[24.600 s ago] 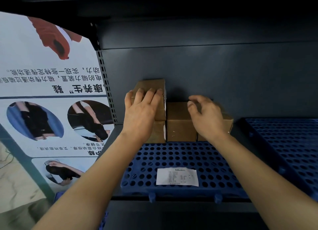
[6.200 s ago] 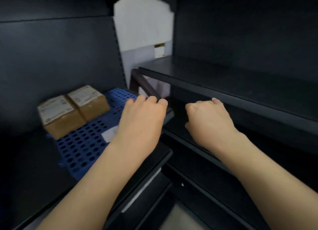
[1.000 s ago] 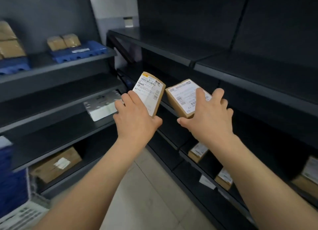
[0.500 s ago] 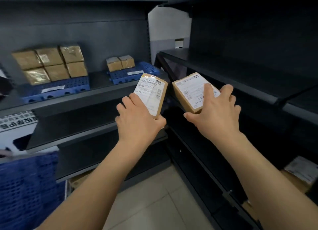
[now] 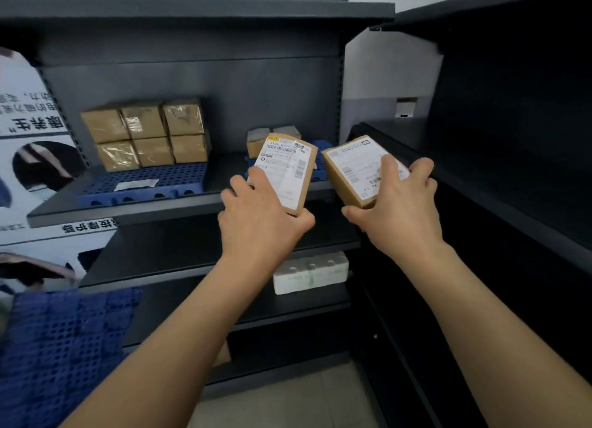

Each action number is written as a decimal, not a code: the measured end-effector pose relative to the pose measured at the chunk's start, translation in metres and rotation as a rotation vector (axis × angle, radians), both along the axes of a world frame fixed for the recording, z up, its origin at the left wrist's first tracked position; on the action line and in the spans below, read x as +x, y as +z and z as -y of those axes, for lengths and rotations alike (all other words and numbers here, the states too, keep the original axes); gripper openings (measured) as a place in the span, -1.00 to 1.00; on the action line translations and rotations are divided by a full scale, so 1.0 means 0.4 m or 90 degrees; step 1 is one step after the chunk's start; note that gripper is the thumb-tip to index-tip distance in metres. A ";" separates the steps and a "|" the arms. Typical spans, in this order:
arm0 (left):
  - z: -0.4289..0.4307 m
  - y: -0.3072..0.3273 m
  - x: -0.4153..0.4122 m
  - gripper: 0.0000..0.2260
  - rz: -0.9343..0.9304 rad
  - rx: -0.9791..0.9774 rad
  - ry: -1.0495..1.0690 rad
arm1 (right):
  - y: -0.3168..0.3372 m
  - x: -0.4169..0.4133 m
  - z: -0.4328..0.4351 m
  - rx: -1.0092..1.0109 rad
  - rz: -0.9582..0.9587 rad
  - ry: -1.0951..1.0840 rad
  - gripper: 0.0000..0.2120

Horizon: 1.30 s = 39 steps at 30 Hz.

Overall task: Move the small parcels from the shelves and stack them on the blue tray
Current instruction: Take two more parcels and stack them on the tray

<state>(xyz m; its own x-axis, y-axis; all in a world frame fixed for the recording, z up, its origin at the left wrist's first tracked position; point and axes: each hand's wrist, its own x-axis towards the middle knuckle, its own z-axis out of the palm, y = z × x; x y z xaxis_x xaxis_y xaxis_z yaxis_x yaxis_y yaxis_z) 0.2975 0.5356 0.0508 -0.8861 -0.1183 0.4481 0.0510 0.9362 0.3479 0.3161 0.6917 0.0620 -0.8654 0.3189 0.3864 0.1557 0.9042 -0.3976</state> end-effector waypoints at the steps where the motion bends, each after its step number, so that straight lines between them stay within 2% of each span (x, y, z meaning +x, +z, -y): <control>1: -0.007 0.006 -0.021 -0.25 -0.005 0.001 0.013 | 0.007 -0.028 -0.009 0.004 -0.004 0.009 -0.17; 8: -0.037 0.021 -0.149 -0.26 -0.039 -0.014 0.068 | 0.024 -0.201 -0.042 0.015 -0.020 0.060 -0.22; 13: -0.019 0.028 -0.260 -0.25 -0.046 -0.021 0.089 | 0.028 -0.333 -0.062 -0.007 -0.005 0.048 -0.21; 25: 0.016 0.026 -0.613 -0.28 -0.051 -0.012 0.035 | 0.030 -0.663 -0.022 0.011 -0.016 0.003 -0.22; 33: 0.034 0.027 -0.768 -0.28 -0.050 -0.020 0.023 | 0.020 -0.841 -0.037 -0.008 -0.009 -0.020 -0.19; 39: 0.020 0.026 -0.863 -0.24 -0.022 -0.004 0.043 | 0.012 -0.986 -0.058 -0.052 0.059 0.013 -0.19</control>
